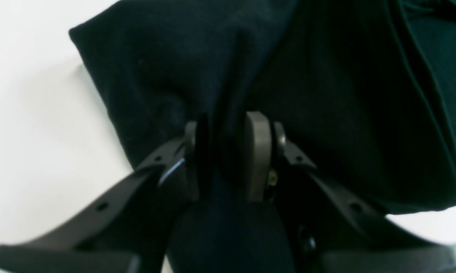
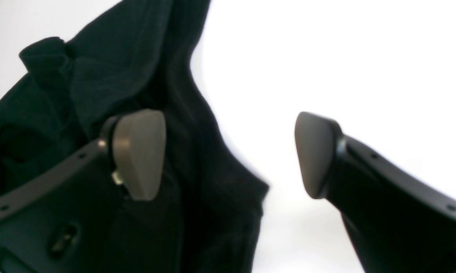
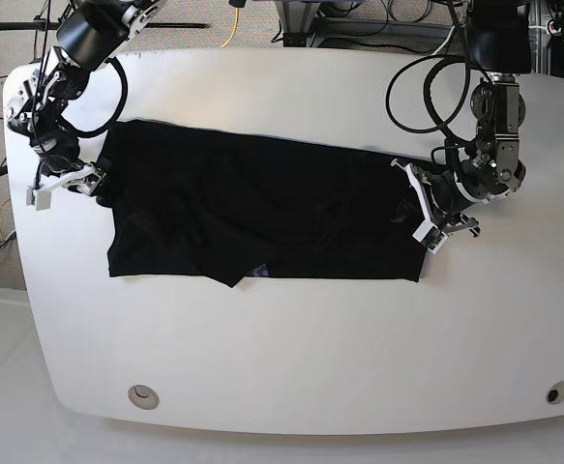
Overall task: Fold the T-shirt properly
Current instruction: 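Grasp the shirt corner with the right gripper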
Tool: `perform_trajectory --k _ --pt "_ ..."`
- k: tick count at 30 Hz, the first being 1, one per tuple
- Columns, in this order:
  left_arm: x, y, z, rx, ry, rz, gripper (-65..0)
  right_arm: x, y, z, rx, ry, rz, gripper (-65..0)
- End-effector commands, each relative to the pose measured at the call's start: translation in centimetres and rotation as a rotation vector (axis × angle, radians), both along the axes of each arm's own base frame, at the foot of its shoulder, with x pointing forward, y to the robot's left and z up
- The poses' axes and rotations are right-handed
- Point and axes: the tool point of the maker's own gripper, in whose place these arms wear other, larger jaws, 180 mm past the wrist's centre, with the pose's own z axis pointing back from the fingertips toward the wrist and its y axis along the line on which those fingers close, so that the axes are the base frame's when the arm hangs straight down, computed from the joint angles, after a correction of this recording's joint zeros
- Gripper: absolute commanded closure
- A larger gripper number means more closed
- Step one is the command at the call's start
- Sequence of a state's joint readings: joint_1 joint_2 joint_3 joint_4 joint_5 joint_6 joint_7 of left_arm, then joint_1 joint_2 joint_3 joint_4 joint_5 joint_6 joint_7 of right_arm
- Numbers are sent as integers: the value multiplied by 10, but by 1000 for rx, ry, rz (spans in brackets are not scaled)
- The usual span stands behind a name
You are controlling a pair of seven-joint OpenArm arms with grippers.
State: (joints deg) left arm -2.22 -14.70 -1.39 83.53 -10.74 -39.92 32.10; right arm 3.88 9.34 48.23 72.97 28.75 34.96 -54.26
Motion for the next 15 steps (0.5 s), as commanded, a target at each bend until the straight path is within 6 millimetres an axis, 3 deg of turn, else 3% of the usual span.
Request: perform_trajectory --k 1,15 --pt "10 0 16 -10 -53 -5 -149 -21 20 -26 -3 143 61 -506" --pt "9 2 14 -4 -47 -3 -152 -28 25 -30 2 90 34 -504"
